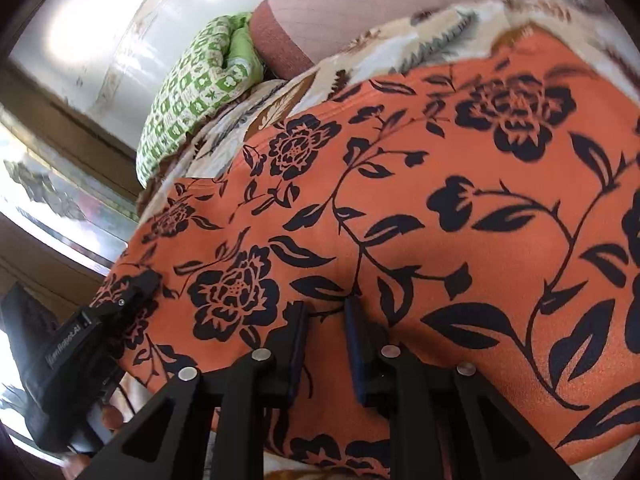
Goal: Fold small clothes
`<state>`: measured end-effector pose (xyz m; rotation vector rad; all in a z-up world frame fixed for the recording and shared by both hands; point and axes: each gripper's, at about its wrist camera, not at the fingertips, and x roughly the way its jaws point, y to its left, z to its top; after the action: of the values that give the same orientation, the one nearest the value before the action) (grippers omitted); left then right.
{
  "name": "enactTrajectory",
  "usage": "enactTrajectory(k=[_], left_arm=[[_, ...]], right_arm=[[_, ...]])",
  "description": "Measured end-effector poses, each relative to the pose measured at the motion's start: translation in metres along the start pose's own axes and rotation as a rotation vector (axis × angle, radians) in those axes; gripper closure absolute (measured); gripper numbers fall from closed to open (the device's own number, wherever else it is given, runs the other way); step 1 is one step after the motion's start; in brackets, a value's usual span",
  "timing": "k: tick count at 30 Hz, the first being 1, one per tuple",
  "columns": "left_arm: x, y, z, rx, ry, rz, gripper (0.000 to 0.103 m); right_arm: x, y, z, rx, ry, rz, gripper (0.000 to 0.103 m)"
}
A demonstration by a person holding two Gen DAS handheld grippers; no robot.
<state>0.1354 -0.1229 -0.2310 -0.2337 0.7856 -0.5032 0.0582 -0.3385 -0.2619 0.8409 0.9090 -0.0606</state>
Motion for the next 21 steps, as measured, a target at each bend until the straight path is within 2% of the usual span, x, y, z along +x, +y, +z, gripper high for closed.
enactTrajectory(k=[3, 6, 8, 11, 13, 16, 21], left_arm=[[0.000, -0.024, 0.003, 0.104, -0.017, 0.003, 0.079], [0.002, -0.045, 0.002, 0.170, -0.022, 0.002, 0.079], [0.003, -0.062, 0.000, 0.221, -0.022, 0.006, 0.079], [0.006, -0.090, -0.004, 0.294, -0.015, 0.025, 0.079], [0.009, -0.106, -0.008, 0.321, -0.005, 0.035, 0.079], [0.023, -0.141, -0.016, 0.356, 0.036, 0.033, 0.079], [0.056, -0.220, -0.050, 0.483, 0.134, -0.015, 0.079]], right_arm=[[-0.005, -0.016, 0.008, 0.105, 0.089, 0.094, 0.081], [-0.011, -0.051, 0.014, 0.332, 0.172, 0.258, 0.079], [-0.020, -0.072, 0.017, 0.435, 0.187, 0.321, 0.079], [-0.055, -0.099, 0.028, 0.483, 0.089, 0.362, 0.078], [-0.086, -0.116, 0.041, 0.485, -0.018, 0.381, 0.078], [-0.116, -0.142, 0.048, 0.521, -0.121, 0.363, 0.078], [-0.132, -0.195, 0.045, 0.674, -0.171, 0.367, 0.077]])
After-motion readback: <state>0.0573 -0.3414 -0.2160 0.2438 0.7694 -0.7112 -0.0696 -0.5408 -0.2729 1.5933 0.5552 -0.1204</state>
